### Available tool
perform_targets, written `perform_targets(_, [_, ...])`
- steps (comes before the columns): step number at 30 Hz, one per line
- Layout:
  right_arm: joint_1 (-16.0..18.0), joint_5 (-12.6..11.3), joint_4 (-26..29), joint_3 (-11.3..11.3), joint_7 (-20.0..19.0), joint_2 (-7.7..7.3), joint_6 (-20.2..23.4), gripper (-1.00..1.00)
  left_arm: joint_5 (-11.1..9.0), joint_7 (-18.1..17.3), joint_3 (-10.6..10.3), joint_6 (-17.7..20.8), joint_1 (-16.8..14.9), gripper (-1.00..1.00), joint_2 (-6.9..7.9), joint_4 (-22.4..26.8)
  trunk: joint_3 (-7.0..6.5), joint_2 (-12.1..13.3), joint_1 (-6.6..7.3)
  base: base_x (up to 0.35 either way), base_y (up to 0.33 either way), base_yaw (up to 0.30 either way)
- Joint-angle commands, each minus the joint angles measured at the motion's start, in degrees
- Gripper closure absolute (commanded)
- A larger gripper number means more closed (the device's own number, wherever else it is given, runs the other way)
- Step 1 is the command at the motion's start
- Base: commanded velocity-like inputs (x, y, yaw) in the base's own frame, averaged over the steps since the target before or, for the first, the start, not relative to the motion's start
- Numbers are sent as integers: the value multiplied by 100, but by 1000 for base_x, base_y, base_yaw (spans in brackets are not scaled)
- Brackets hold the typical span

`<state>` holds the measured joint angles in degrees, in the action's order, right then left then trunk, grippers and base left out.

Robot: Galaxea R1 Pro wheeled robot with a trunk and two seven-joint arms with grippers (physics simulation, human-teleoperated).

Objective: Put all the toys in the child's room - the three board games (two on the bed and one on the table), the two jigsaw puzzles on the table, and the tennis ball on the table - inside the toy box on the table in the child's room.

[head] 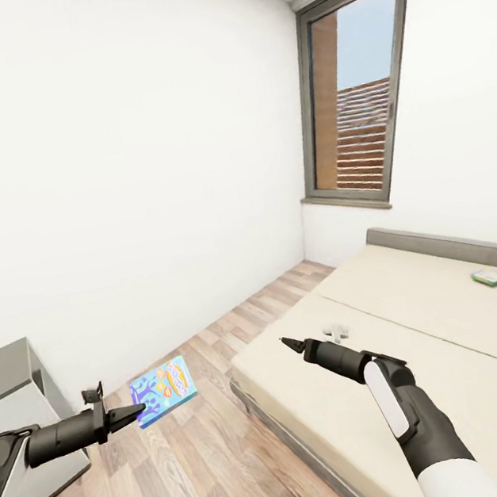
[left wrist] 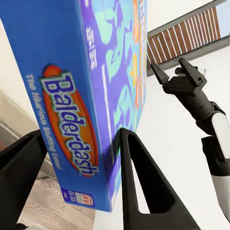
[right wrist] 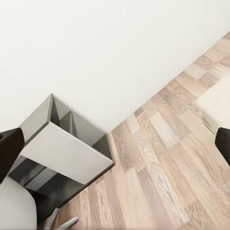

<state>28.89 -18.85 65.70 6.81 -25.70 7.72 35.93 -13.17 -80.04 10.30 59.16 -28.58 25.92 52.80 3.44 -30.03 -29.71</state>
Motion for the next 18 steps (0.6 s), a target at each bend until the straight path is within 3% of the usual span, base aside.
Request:
perform_targets(1, [6, -22, -1, 21, -14, 5, 47, -100, -27, -9, -1, 60, -7, 100, 1, 0, -9, 31, 20, 0, 0, 245])
perform_targets(11, [7, -22, -20, 22, -14, 9, 46, -100, -28, 50, -5, 60, -7, 100, 1, 0, -214, 432, 239, 0, 0, 243])
perform_targets(18, [8, -22, -22, 22, -14, 8, 46, -100, -28, 78, -6, 60, -7, 100, -6, -2, -232, 432, 239, 0, 0, 238])
